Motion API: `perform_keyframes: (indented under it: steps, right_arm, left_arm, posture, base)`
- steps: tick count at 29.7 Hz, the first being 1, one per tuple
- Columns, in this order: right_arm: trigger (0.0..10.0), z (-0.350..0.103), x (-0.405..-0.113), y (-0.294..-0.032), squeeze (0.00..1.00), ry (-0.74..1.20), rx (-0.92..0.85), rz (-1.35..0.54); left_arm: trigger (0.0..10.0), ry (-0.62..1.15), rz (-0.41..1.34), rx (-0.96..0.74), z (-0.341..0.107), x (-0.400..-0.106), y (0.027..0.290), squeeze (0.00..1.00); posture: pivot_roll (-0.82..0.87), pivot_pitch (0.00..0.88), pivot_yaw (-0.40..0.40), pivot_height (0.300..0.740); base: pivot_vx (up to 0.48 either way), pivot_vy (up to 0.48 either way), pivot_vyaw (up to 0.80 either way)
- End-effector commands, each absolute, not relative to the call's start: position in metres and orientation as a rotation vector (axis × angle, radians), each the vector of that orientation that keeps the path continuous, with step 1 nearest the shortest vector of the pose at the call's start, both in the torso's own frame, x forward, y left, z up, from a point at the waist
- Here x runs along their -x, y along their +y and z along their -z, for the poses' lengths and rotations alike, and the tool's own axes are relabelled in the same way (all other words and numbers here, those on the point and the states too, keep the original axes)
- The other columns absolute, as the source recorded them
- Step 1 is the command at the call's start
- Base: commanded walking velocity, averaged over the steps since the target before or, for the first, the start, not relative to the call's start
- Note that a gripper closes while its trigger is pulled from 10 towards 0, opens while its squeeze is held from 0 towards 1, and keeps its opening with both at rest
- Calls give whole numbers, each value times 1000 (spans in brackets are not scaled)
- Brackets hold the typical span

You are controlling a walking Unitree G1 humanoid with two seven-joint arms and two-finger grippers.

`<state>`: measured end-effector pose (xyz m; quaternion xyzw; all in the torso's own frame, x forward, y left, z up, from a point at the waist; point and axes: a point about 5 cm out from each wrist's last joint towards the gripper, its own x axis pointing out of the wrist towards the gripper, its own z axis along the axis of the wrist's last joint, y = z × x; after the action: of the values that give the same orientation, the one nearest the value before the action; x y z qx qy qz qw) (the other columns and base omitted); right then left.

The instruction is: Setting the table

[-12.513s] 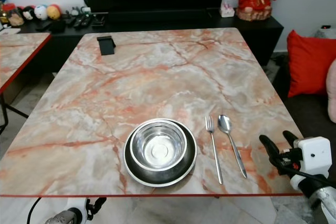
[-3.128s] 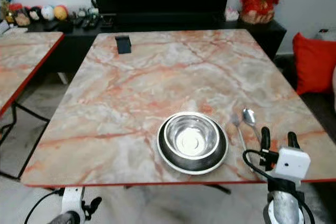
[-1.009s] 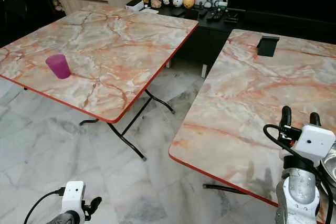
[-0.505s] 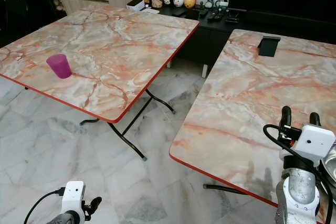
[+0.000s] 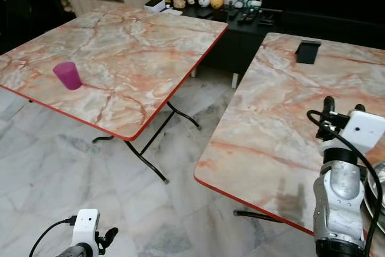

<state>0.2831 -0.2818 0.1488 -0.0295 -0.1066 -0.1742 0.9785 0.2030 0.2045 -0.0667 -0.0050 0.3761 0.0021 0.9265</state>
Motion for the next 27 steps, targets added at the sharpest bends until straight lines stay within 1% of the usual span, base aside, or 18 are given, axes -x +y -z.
perform_keyframes:
  steps: [1,5,8,9,10,12,22,23,25,27]
  right_arm:
    - [10000,-153,-286,-268,0,-247,84,271]
    - [10000,-149,-287,-264,0,-217,129,240]
    - [10000,-149,-287,-271,0,-198,102,279]
    - [10000,-149,-284,-282,0,-193,67,356]
    - [10000,-149,-284,-282,0,-193,67,356]
    - [10000,-151,-281,-291,0,-201,41,408]
    - [10000,-151,-281,-290,0,-200,35,417]
    - [10000,-150,-282,-290,0,-199,24,413]
    - [10000,-152,-284,-287,0,-205,21,403]
    - [10000,-154,-284,-286,0,-222,21,400]
  left_arm:
    - [10000,764,-12,-12,66,-203,207,0]
    - [10000,761,-13,-16,66,-204,207,0]
    - [10000,758,-12,-16,65,-205,206,0]
    - [10000,755,-11,-16,65,-205,205,0]
    - [10000,755,-11,-16,65,-205,205,0]
    - [10000,757,-2,-22,65,-205,205,0]
    - [10000,750,20,-32,64,-207,203,0]
    - [10000,747,21,-33,64,-207,203,0]
    - [10000,742,25,-34,63,-208,202,0]
    - [10000,739,25,-32,63,-208,202,0]
  posture:
    - [-66,0,52,740]
    - [-65,0,51,740]
    - [-63,0,50,740]
    - [-63,0,50,740]
    - [-63,0,50,740]
    - [-67,0,52,740]
    - [-66,0,53,740]
    - [-66,0,53,740]
    - [-64,0,52,740]
    - [-64,0,52,740]
  base:
    - [0,0,0]
    - [0,0,0]
    - [0,0,0]
    - [0,0,0]
    - [0,0,0]
    - [0,0,0]
    - [0,0,0]
    - [0,0,-706]
    - [0,-379,-772]
    - [0,-431,0]
